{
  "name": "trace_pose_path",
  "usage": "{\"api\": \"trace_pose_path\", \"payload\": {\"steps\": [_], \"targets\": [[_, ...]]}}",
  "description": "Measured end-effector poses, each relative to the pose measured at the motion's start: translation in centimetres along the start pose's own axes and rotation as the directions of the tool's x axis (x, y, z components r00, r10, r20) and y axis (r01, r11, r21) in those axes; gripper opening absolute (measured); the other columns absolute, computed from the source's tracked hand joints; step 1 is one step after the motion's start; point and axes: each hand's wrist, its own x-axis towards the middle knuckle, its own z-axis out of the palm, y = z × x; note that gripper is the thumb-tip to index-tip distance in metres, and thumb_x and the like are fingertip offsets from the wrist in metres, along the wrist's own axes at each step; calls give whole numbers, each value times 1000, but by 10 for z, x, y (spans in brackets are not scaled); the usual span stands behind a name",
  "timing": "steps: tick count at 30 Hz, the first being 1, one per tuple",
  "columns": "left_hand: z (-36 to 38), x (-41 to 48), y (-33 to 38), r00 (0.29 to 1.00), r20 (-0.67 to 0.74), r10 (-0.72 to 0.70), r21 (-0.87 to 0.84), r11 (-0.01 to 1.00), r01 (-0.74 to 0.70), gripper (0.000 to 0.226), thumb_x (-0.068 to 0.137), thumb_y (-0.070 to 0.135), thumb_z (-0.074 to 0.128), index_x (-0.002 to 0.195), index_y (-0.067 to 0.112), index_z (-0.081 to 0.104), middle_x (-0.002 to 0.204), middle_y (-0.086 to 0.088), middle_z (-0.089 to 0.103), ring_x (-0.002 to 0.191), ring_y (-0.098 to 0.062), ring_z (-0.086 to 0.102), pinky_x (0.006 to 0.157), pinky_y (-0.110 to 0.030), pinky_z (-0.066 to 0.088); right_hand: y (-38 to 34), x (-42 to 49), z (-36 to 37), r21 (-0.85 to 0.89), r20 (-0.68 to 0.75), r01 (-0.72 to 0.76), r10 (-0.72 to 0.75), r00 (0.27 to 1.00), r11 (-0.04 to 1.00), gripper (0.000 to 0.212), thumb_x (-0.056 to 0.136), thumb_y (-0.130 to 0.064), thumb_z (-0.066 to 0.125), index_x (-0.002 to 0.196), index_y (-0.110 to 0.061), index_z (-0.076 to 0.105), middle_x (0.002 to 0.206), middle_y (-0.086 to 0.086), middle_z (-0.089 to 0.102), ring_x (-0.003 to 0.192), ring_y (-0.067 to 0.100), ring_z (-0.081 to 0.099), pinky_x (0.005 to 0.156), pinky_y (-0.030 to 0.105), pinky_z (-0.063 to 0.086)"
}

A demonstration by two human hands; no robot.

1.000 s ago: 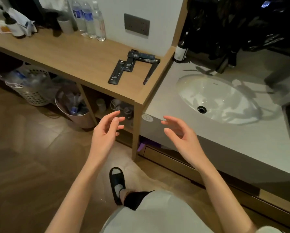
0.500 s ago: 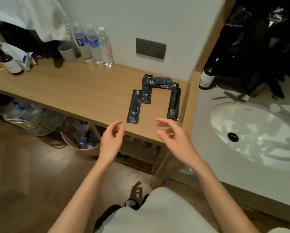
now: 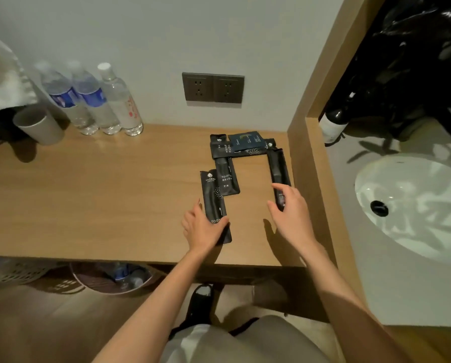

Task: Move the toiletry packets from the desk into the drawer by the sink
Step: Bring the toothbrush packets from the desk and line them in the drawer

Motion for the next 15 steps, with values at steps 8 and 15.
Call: {"api": "trace_pose_path", "payload": {"steps": [8, 15], "targets": [[11, 42, -14, 978, 145, 151, 126, 977, -169, 110, 68, 37, 81, 149, 28, 8, 128, -12, 31, 118, -25, 30, 99, -36, 25, 40, 71, 36, -156, 16, -246, 251, 968, 957, 52, 93, -13, 57, 142, -13, 40, 152, 11, 34, 140, 31, 29, 116, 44, 27], [-3, 59, -26, 973, 136, 186, 65, 978, -196, 102, 71, 13, 77, 150, 23, 14, 128, -11, 37, 114, -23, 37, 91, -27, 29, 59, 83, 58, -323, -22, -294, 304, 953, 900, 62, 93, -20, 56, 149, -16, 28, 149, 11, 38, 138, 31, 31, 112, 44, 33]]}}
